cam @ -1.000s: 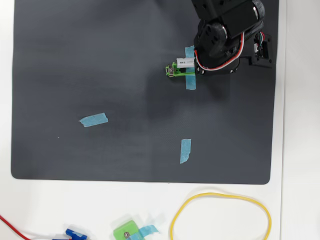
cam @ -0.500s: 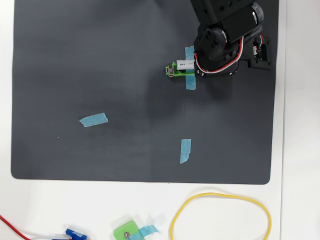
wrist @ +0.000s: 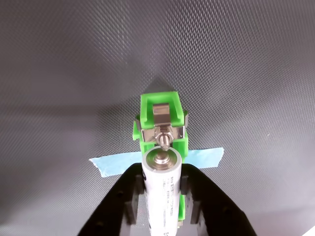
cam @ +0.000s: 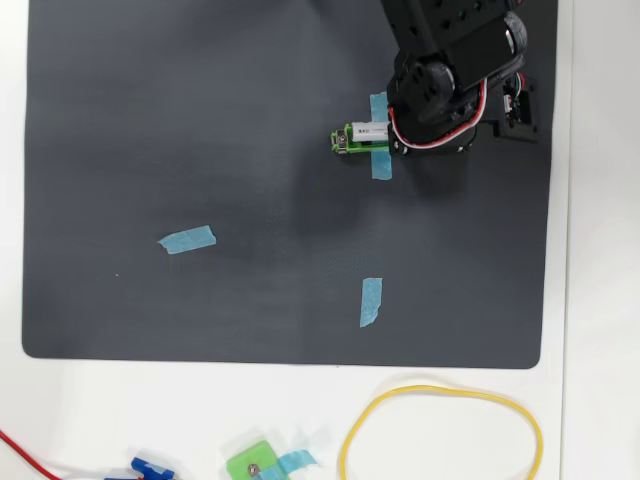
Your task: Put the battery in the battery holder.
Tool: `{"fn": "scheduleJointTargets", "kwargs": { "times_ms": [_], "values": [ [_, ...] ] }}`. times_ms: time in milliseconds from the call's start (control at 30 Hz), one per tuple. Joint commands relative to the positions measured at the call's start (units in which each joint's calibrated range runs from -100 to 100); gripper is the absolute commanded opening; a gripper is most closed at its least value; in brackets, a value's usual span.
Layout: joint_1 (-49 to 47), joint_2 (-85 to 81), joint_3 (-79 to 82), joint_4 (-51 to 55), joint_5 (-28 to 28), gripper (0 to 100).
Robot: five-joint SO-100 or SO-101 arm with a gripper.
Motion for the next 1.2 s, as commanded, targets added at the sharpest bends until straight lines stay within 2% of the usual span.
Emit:
{"fn": "scheduleJointTargets", "kwargs": {
  "times_ms": [0,567,867,1167],
  "values": [
    [-2.3,-0.2,-1.2,-0.4,0.0,0],
    [-2.3,-0.3,-1.2,-0.9,0.1,1],
    [-1.8,-0.3,-1.0,-1.6,-0.3,24],
    [-1.6,-0.3,-0.6,-1.4,0.1,24]
  ]
}}
